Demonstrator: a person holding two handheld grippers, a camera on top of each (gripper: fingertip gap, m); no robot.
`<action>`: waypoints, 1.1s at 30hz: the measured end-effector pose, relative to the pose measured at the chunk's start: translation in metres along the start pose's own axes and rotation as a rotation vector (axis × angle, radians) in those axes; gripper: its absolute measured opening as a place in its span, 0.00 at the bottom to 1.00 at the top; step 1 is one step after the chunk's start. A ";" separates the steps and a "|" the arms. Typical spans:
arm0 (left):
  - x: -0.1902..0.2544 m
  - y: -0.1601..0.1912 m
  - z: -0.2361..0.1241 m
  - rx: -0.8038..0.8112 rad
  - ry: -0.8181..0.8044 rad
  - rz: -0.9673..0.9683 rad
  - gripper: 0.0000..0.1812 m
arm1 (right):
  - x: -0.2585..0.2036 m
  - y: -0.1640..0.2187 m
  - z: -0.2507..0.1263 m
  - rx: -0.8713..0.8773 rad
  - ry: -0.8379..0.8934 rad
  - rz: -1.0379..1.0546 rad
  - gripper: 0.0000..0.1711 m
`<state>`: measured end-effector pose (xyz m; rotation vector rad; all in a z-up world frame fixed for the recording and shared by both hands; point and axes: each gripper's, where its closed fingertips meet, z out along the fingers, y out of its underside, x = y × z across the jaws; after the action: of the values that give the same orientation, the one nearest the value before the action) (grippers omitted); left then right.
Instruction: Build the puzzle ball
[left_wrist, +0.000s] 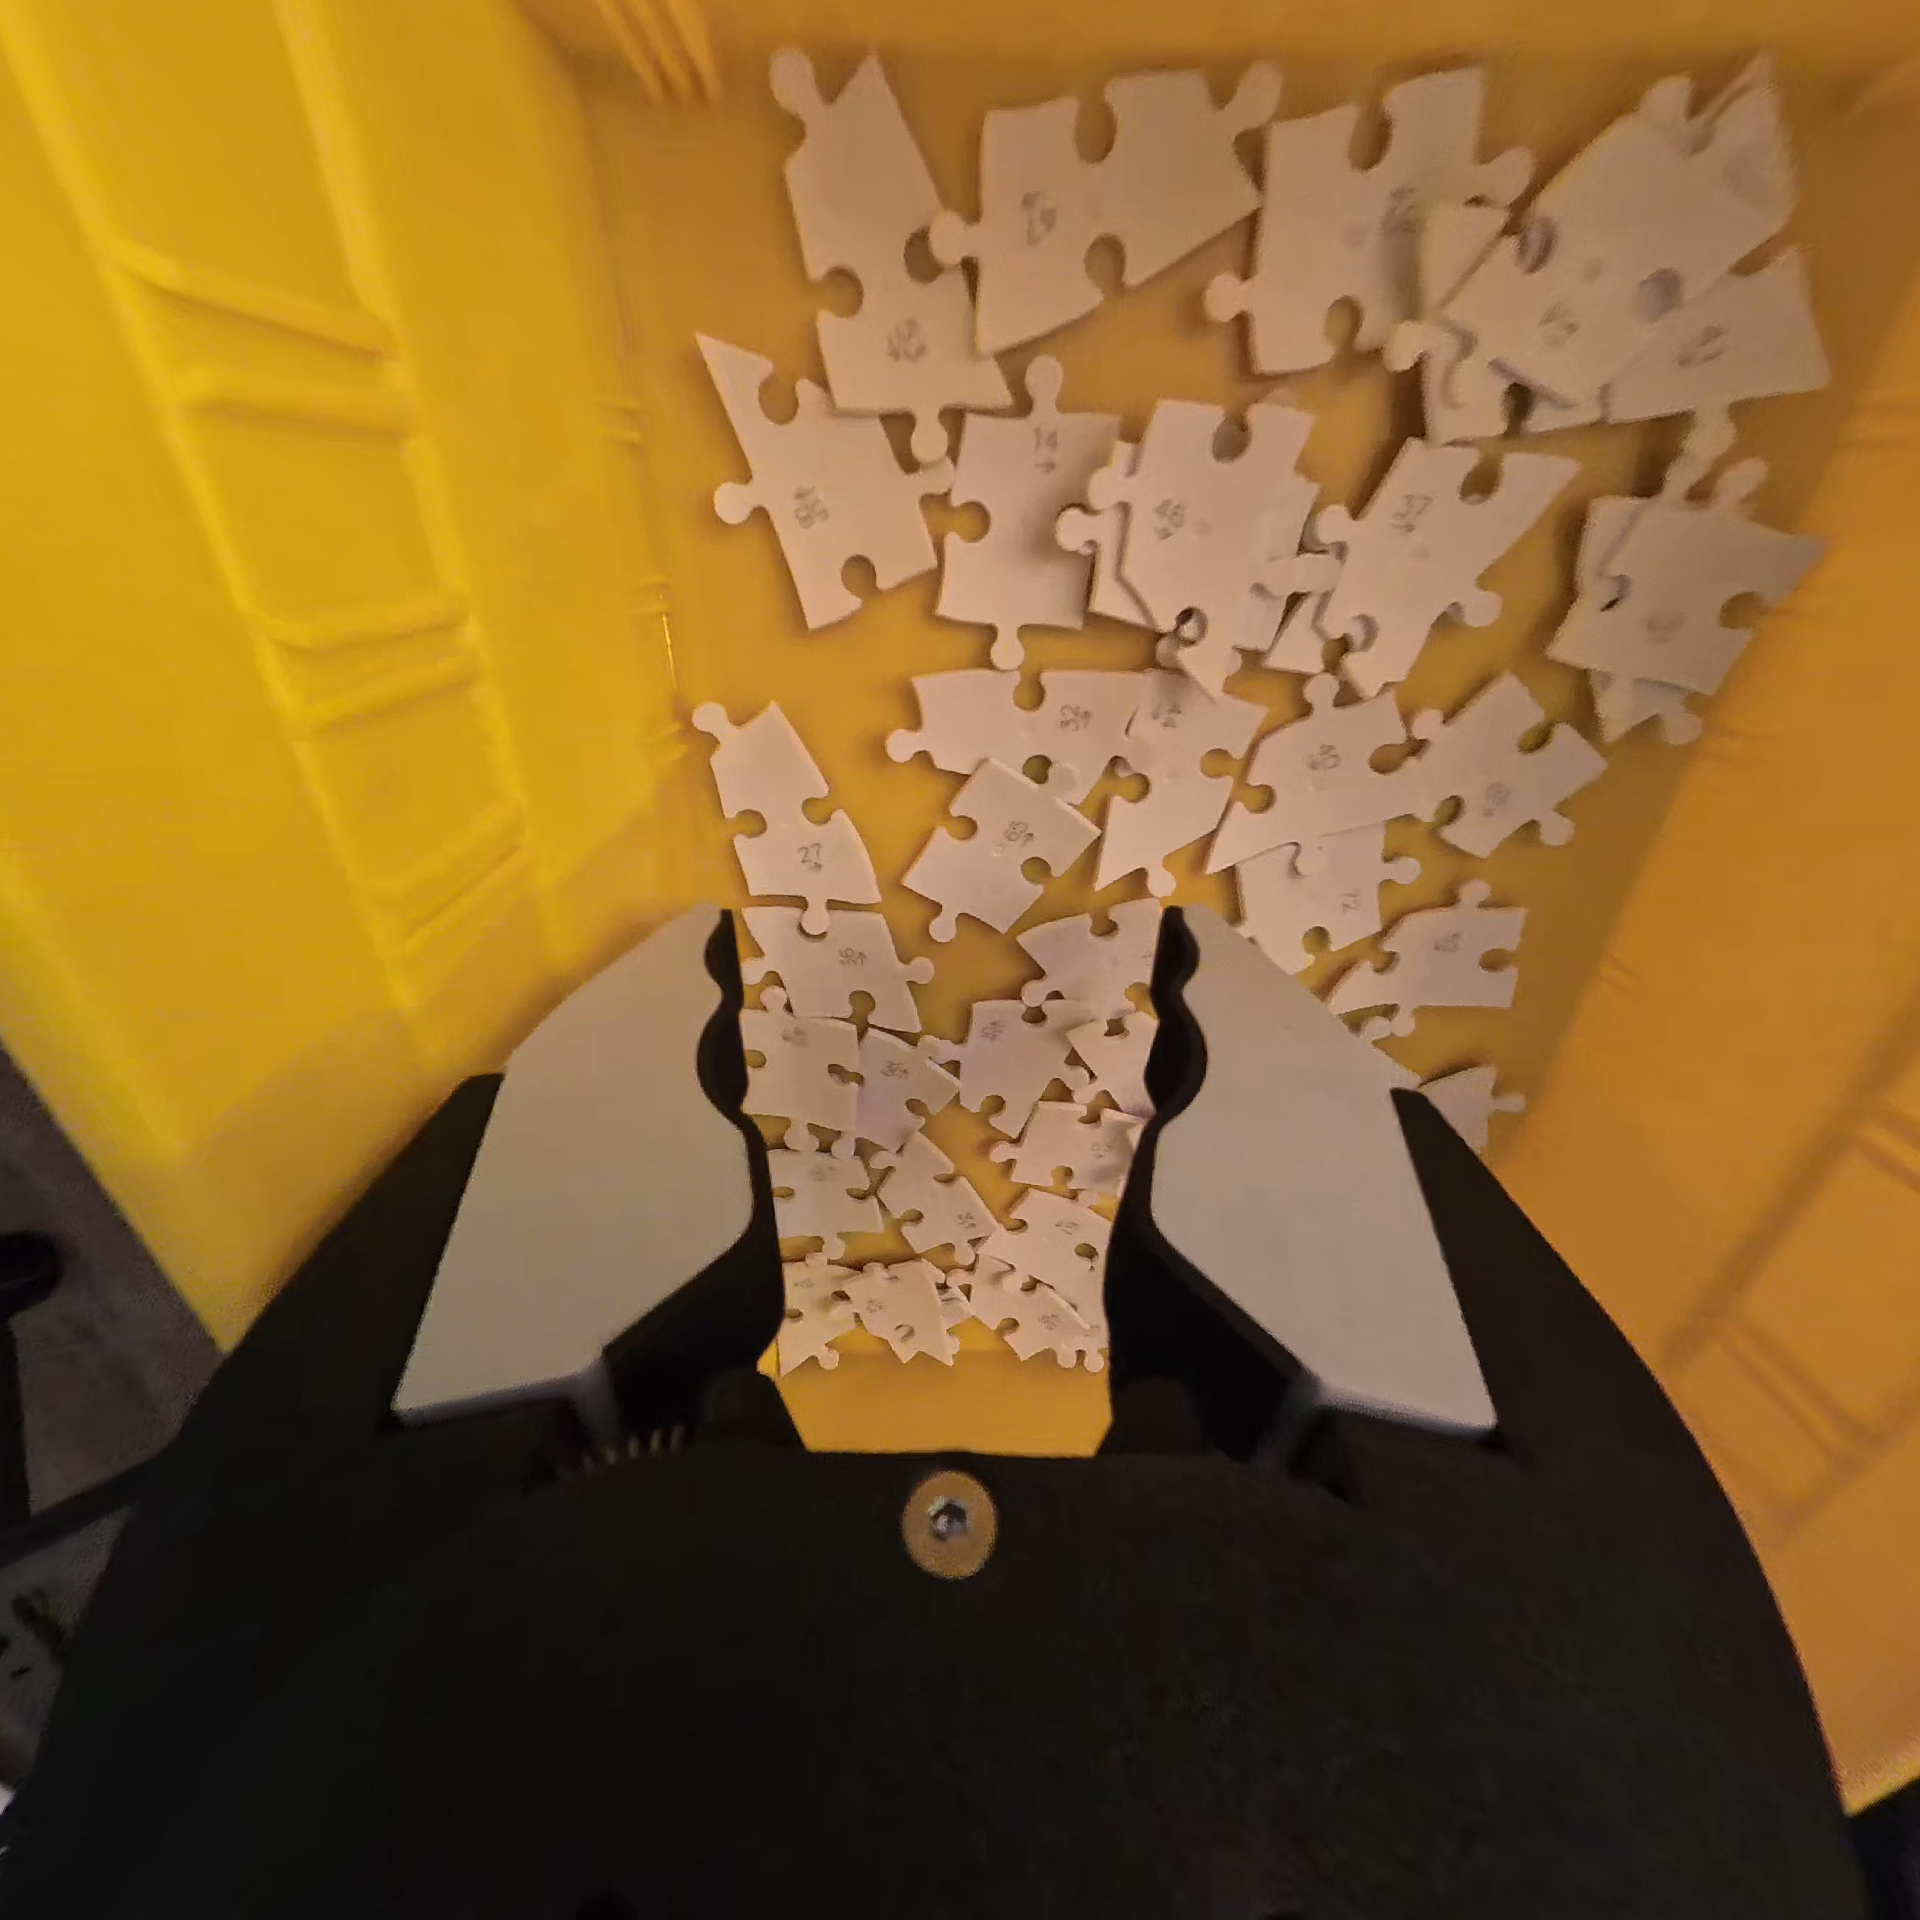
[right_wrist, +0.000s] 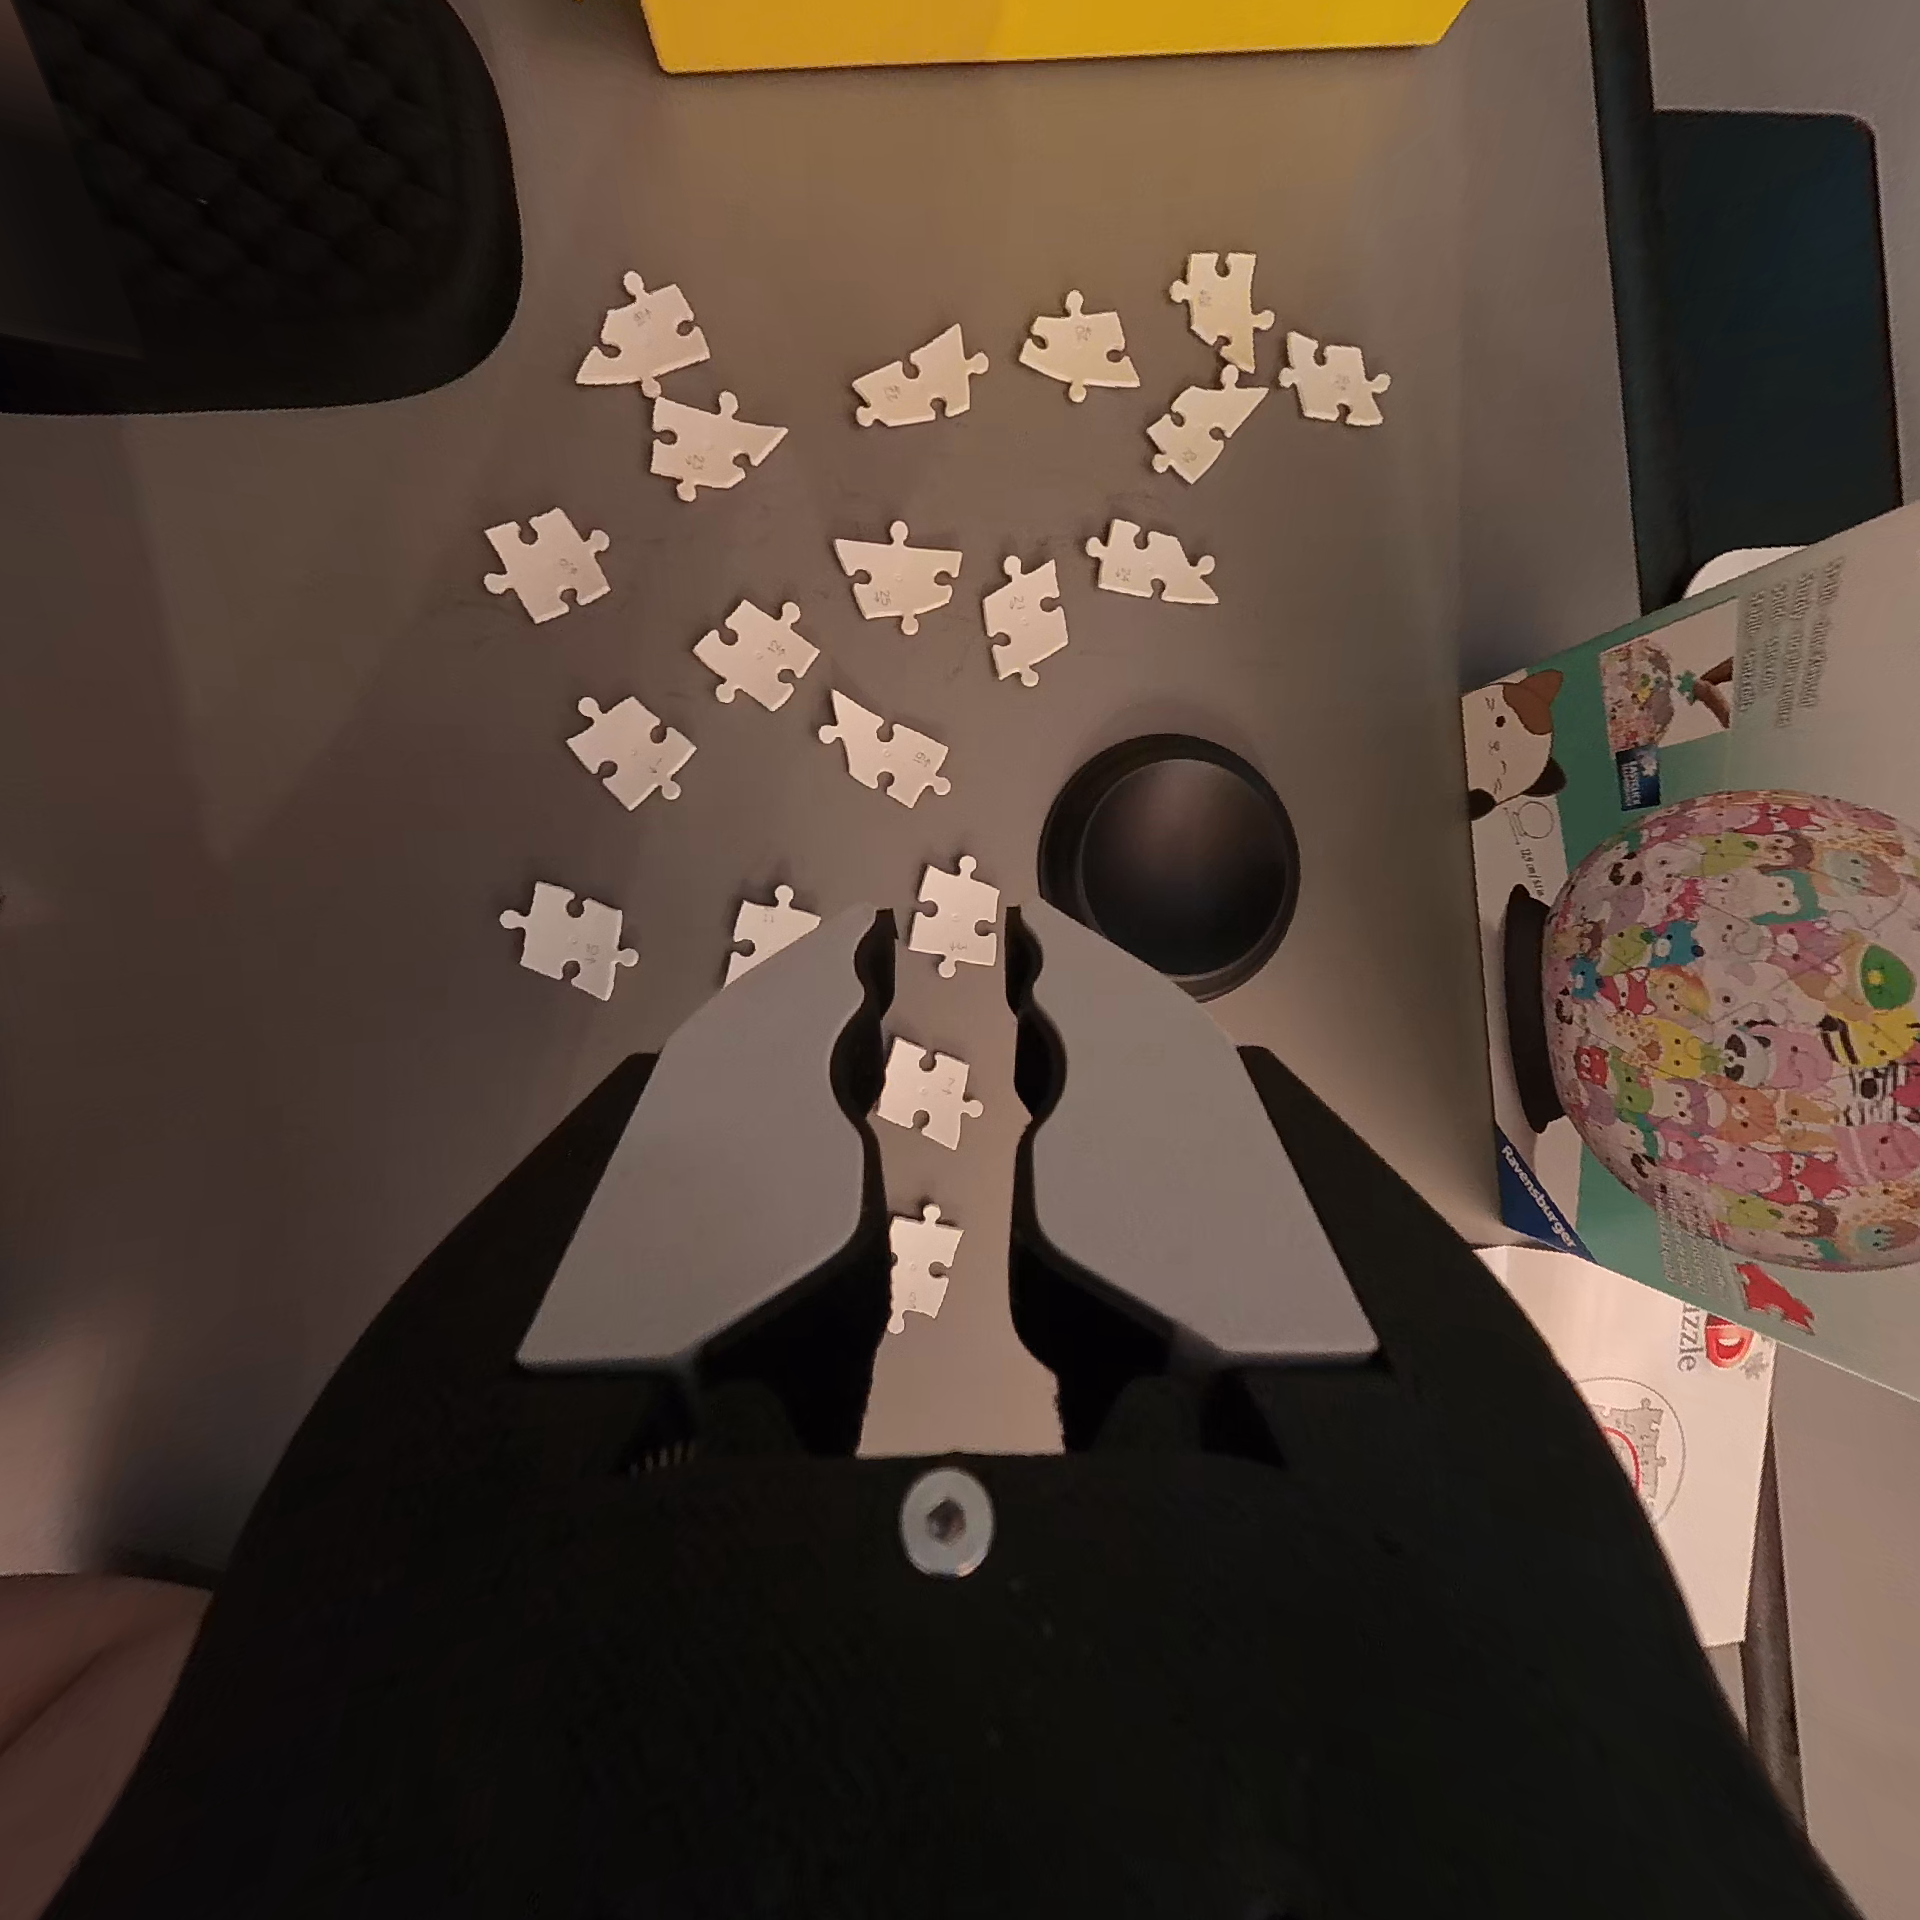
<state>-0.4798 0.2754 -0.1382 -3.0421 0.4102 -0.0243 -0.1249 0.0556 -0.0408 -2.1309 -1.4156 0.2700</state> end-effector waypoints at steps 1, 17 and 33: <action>-0.002 0.001 0.002 -0.010 -0.002 0.004 0.40 | 0.000 0.001 -0.001 0.001 0.002 -0.001 0.13; -0.004 -0.009 0.014 -0.008 0.000 -0.025 0.37 | -0.002 0.002 0.000 -0.011 -0.004 -0.003 0.13; -0.006 -0.008 0.012 -0.006 0.004 -0.008 0.26 | -0.004 0.003 0.001 -0.020 -0.010 -0.010 0.13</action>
<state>-0.4834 0.2859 -0.1492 -3.0505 0.3999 -0.0300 -0.1252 0.0518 -0.0440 -2.1401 -1.4404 0.2644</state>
